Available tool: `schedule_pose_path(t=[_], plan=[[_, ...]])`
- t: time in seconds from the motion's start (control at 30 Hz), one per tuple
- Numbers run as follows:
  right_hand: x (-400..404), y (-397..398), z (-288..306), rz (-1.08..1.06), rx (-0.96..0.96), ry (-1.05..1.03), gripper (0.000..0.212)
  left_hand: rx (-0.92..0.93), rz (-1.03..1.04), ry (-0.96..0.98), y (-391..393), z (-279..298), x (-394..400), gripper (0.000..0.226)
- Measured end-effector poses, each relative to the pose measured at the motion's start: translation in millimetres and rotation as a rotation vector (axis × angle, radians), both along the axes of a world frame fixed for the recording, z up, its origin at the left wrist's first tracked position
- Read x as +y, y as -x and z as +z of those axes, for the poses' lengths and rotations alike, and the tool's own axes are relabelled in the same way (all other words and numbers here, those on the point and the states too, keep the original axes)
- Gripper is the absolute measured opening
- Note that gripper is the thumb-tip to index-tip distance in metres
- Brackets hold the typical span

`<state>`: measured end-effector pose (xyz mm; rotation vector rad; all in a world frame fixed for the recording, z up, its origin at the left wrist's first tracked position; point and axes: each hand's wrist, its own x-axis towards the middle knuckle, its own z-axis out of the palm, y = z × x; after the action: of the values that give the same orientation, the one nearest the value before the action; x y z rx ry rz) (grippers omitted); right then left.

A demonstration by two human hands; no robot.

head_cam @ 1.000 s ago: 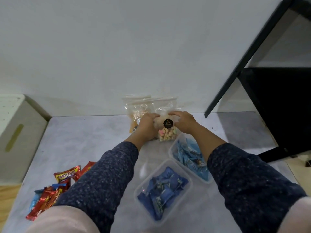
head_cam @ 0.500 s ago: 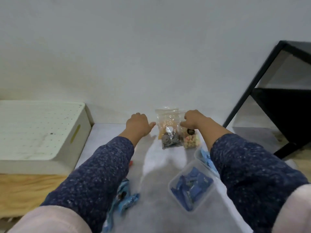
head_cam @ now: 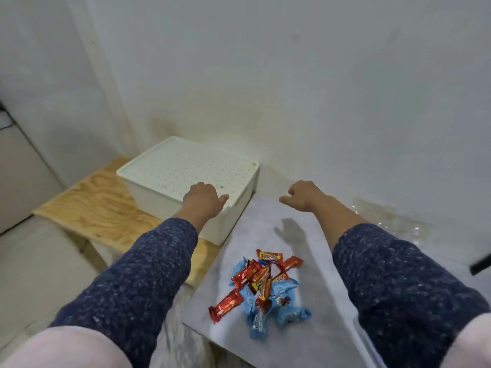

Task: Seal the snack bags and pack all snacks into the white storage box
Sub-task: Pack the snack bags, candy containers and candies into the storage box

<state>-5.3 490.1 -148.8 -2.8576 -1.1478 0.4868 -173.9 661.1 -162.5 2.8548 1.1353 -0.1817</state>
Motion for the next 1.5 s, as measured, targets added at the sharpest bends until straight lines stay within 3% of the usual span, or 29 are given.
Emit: schedule_pose_path(t=[0.17, 0.27, 0.37, 0.63, 0.8, 0.93, 1.17, 1.5], plan=[[56.8, 15.5, -6.0, 0.126, 0.009, -0.033, 0.047, -0.011, 0.159, 0.048, 29.2, -14.0, 36.2, 0.059], [83.7, 12.4, -16.7, 0.198, 0.073, -0.023, 0.033, -0.040, 0.251, 0.095, 34.2, -26.9, 48.4, 0.061], [104.5, 4.8, -30.8, 0.193, 0.188, -0.073, 0.064, -0.093, 0.332, 0.197, 34.5, -43.3, 55.6, 0.066], [134.3, -18.1, -71.4, 0.144, 0.296, -0.104, 0.088, -0.280, 0.402, 0.371, 17.0, -77.7, 68.2, 0.070], [136.6, -18.1, -74.2, 0.044, 0.331, -0.278, 0.054, -0.328, 0.469, 0.375, 6.6, -82.1, 71.1, 0.072], [134.9, -9.1, -60.4, -0.032, 0.369, -0.365, 0.053, -0.394, 0.483, 0.343, 7.9, -73.5, 69.0, 0.071], [138.5, 0.9, -26.0, -0.115, 0.528, -0.495, 0.094, -0.677, 0.513, 0.396, 15.3, -41.7, 60.7, 0.089], [148.0, 46.4, 12.1, -0.047, 0.456, -0.555, 0.096, -0.772, 0.489, 0.389, 52.1, -0.2, 77.7, 0.096]])
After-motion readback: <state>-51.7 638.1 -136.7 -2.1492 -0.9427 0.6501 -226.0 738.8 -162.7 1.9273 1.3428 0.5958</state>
